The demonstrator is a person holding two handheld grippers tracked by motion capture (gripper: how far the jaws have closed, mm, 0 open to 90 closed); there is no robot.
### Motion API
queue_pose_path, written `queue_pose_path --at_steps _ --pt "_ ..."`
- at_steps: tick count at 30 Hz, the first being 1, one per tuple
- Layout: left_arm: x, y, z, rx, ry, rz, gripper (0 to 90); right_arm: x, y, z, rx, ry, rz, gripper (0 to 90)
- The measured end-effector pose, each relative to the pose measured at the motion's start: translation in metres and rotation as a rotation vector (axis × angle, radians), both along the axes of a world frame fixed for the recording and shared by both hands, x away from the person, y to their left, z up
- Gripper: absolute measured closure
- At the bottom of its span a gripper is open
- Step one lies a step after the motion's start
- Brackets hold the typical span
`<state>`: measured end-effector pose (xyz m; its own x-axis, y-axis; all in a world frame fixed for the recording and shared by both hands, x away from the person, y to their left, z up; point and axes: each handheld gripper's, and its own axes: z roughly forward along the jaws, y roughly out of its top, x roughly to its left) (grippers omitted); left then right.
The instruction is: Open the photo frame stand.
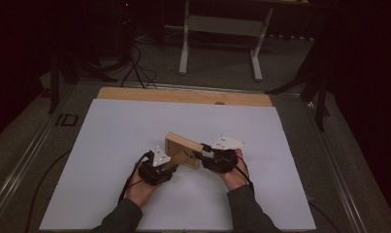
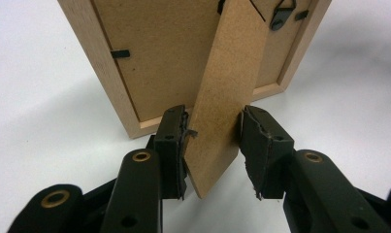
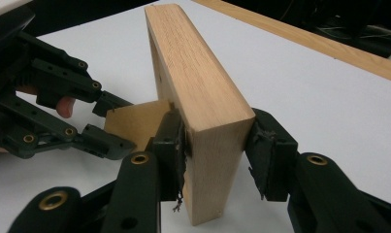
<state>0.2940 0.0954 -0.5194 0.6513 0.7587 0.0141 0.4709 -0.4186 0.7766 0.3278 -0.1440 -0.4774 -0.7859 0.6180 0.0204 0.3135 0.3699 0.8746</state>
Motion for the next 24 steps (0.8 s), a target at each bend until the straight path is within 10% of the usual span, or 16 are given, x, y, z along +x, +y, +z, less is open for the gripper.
queue_pose_path --at_steps 24 --pt "0.0014 -0.0043 -0.0023 0.008 0.008 0.015 62.3 -0.0028 0.0018 0.0001 -0.038 -0.044 -0.009 59.5"
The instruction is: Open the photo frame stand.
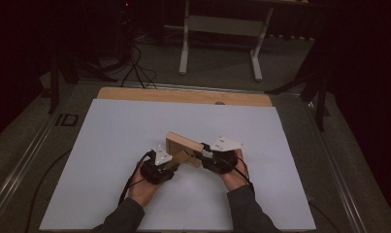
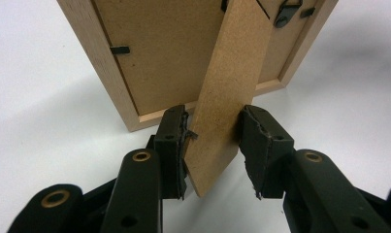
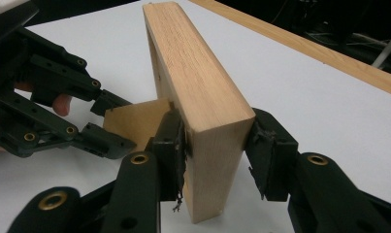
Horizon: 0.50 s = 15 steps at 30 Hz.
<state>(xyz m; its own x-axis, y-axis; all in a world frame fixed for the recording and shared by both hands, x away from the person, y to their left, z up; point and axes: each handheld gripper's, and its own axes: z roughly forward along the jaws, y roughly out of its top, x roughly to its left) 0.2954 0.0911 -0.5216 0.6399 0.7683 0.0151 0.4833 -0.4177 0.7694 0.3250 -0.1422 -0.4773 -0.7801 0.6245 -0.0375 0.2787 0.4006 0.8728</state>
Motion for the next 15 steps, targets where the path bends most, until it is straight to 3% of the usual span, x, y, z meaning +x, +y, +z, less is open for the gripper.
queue_pose_path --at_steps 6,15 --pt "-0.003 0.0005 -0.0003 0.013 0.01 -0.013 63.1 -0.0013 0.0014 0.0 -0.002 -0.004 0.012 58.7" --pt "-0.0051 0.006 -0.0007 -0.051 0.057 -0.056 58.1 -0.0032 0.0015 0.0006 0.006 0.01 0.033 56.5"
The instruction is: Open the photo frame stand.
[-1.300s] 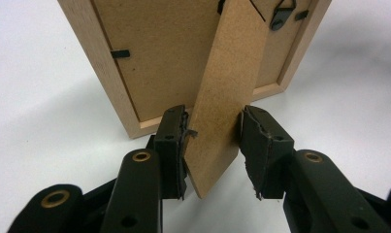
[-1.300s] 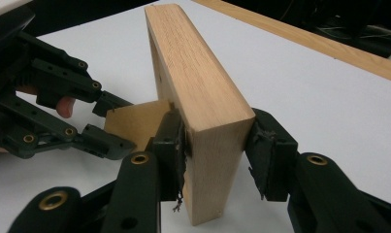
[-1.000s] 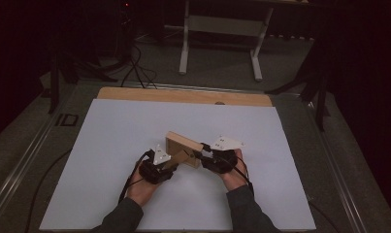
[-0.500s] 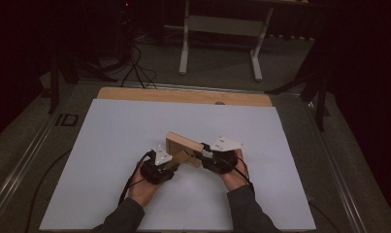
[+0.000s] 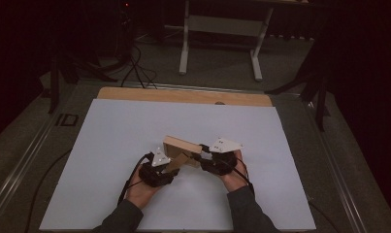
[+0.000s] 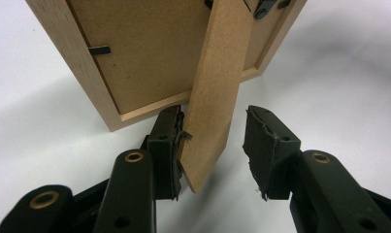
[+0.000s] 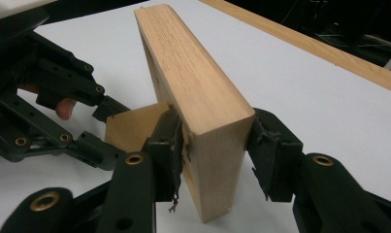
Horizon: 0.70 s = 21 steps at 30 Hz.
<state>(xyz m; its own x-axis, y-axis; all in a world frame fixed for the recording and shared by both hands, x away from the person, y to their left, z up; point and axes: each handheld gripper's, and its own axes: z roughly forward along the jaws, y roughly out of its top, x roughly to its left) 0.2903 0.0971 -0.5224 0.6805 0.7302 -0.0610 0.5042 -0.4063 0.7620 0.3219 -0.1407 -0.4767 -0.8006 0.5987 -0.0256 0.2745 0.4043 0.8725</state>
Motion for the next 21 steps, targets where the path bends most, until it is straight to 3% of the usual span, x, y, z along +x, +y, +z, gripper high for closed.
queue_pose_path --at_steps 8,15,21 --pt "-0.0004 0.0018 0.0015 -0.013 -0.002 -0.008 56.2 -0.0012 -0.0001 0.0007 0.001 0.003 0.012 55.5" --pt "-0.0002 0.0057 0.0024 -0.053 0.025 -0.013 56.1 -0.0029 0.0 0.0013 -0.003 0.003 0.028 54.7" --pt "-0.0003 0.0077 0.0029 -0.057 0.035 -0.021 56.2 -0.0043 0.0003 0.0017 -0.007 0.003 0.04 54.4"
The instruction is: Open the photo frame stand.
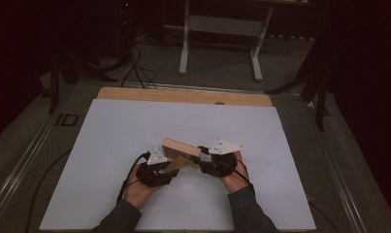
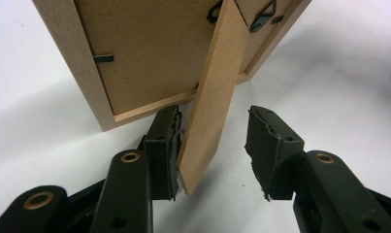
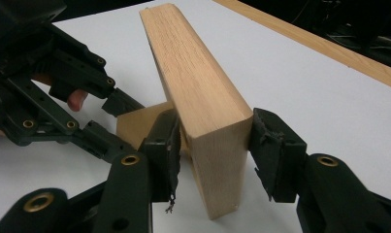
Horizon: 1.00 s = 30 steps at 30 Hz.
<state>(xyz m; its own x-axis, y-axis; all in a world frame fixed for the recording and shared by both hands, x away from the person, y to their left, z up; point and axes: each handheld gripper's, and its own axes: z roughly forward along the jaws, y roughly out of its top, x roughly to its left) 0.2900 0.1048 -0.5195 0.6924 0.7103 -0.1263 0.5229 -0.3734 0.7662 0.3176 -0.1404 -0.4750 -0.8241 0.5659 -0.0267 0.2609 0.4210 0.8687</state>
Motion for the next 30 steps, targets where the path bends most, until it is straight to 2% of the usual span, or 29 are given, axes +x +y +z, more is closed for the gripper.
queue_pose_path --at_steps 4,6,9,10,14,30 --pt "0.0 0.002 0.0 -0.01 0.009 -0.003 56.3 -0.001 0.0 0.0 -0.002 -0.001 0.008 54.4" --pt "0.001 0.004 0.001 -0.036 0.022 -0.003 56.3 -0.002 0.0 0.001 -0.004 -0.001 0.014 54.4" --pt "0.001 0.006 0.002 -0.05 0.022 -0.004 56.6 -0.003 0.001 0.001 -0.006 0.002 0.019 54.3" --pt "0.001 0.008 0.004 -0.068 0.022 -0.005 56.6 -0.003 0.001 0.001 -0.008 0.001 0.023 54.1" --pt "0.001 0.01 0.005 -0.084 0.022 -0.005 57.9 -0.005 0.003 0.001 -0.016 0.0 0.057 53.3" --pt "-0.002 0.011 0.006 -0.077 0.031 -0.015 59.2 -0.01 0.01 -0.001 -0.029 0.015 0.113 49.5"
